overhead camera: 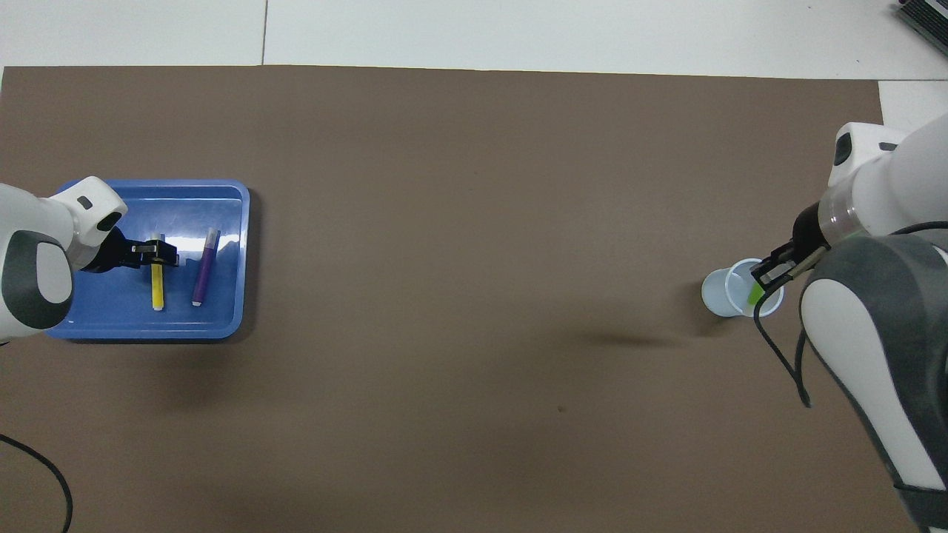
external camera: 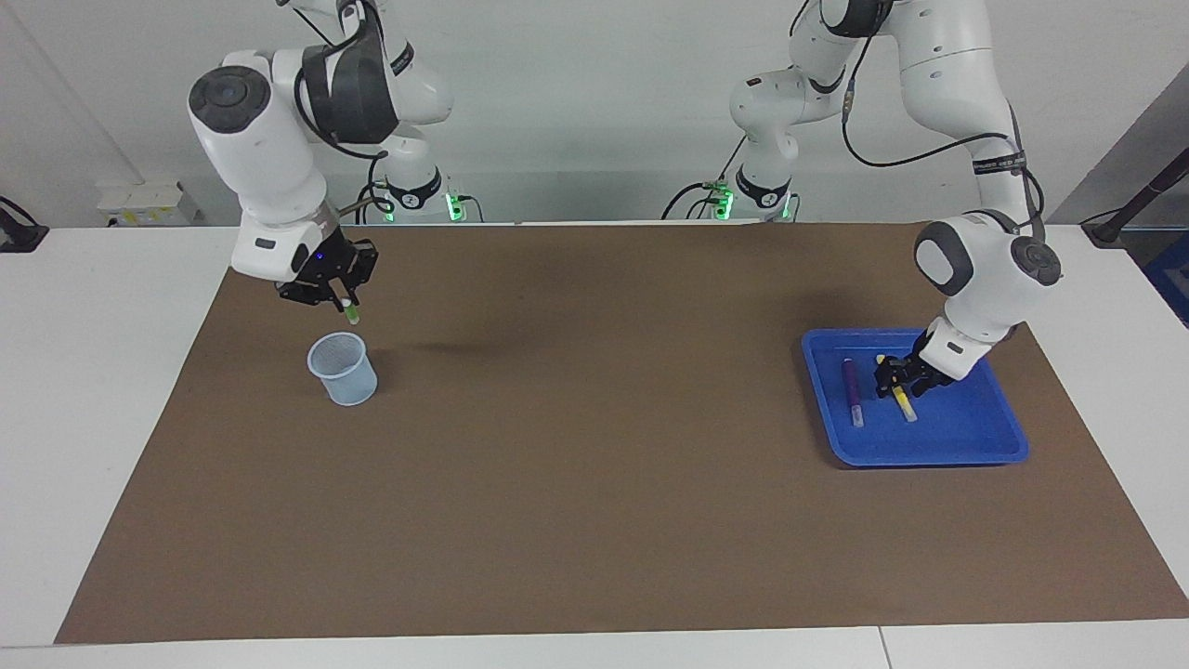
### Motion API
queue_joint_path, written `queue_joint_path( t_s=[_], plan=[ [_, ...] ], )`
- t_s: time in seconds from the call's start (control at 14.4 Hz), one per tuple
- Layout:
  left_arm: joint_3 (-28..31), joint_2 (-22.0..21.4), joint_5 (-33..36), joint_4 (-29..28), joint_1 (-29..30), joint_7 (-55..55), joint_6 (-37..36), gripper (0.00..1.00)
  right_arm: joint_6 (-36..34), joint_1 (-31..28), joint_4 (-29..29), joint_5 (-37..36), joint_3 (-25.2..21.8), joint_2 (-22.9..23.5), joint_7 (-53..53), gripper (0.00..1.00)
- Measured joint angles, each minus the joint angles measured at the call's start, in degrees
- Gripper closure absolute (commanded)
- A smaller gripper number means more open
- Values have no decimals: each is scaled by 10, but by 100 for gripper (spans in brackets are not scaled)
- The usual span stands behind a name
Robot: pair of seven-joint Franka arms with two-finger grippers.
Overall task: Right arm passes pens to left for tray arrangement
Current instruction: 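Grasp the green pen from the cup with the right gripper and lift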
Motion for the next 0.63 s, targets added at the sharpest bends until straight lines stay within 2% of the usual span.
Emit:
queue_joint_path(
  t_s=[0.21,0.35,0.63],
  plan=[
    [0,0,-7,34,0,-1,-48,18,-9,5,30,64,19,-8,32,100],
    [-2,0,-15,55,0,-7,-81,17,3,9,34,120,24,-8,109,100],
    [-7,-2,-32,117,-15,-85,-171,16,76,66,26,187,27,-4,282,100]
  ],
)
